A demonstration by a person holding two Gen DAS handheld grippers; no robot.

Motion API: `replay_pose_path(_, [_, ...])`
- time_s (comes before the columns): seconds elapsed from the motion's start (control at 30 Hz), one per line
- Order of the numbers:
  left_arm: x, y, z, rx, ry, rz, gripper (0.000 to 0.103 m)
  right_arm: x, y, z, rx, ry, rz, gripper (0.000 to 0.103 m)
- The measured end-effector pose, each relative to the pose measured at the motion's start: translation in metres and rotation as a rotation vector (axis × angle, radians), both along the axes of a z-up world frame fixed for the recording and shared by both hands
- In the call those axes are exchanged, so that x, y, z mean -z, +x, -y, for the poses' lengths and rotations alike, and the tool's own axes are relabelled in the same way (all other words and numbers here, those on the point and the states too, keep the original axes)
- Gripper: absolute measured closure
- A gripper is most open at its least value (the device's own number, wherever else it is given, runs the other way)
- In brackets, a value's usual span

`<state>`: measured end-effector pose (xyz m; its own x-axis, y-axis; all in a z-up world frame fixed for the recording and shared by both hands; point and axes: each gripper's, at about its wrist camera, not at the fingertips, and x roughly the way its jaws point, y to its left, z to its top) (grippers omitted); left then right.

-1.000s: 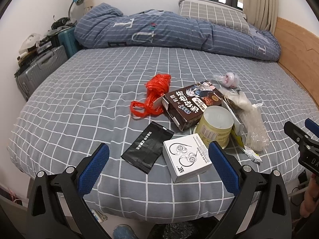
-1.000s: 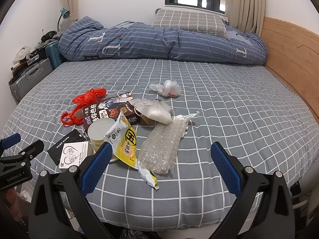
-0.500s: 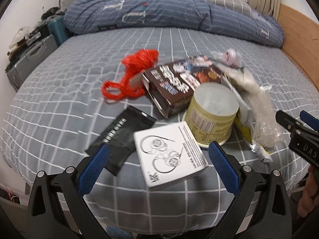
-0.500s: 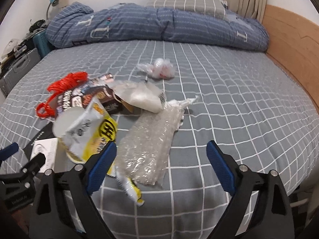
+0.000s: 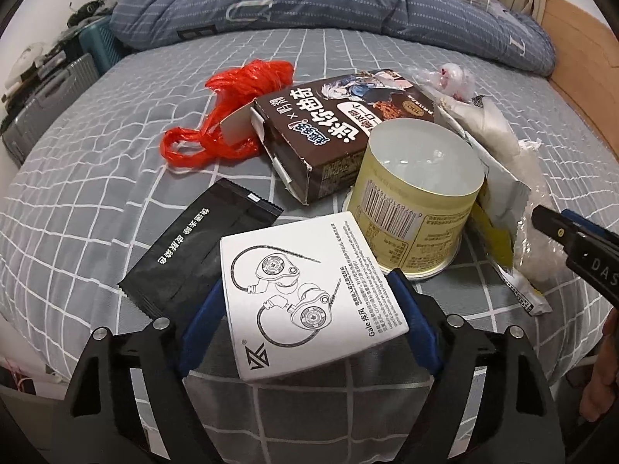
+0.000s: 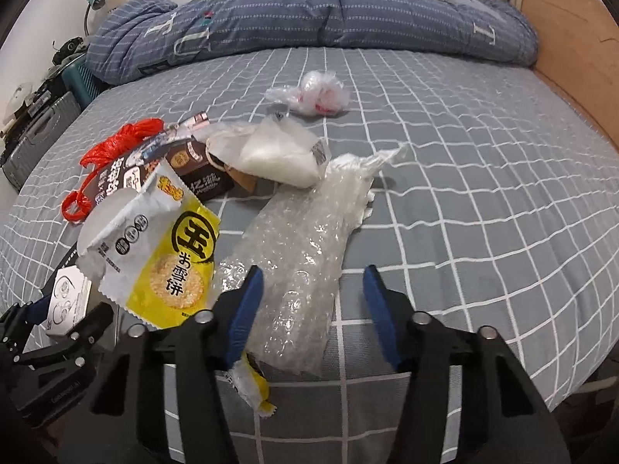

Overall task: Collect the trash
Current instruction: 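Grasp the white earphone box with the left gripper while the right gripper grasps the bubble-wrap bag, then carry the white box and bubble-wrap bag with both grippers over the black bin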

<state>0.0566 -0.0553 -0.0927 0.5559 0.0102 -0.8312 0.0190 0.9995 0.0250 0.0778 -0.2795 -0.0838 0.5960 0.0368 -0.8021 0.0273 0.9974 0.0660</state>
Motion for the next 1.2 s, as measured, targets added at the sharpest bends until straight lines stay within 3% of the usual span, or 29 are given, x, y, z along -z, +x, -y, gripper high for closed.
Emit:
replay_pose_path(0.07, [0.000, 0.000, 0.000, 0.000, -0.003, 0.002, 0.023, 0.001, 0.001, 0.000, -0.009, 0.030, -0.009, 0.072])
replay_pose_path(0.27, [-0.001, -0.001, -0.002, -0.003, -0.020, 0.006, 0.025, 0.001, 0.002, -0.004, -0.019, 0.026, -0.014, 0.082])
replay_pose_path(1.2, [-0.046, -0.023, -0.012, 0.014, -0.041, 0.059, 0.026, -0.050, -0.027, 0.009, 0.022, -0.004, 0.045, 0.085])
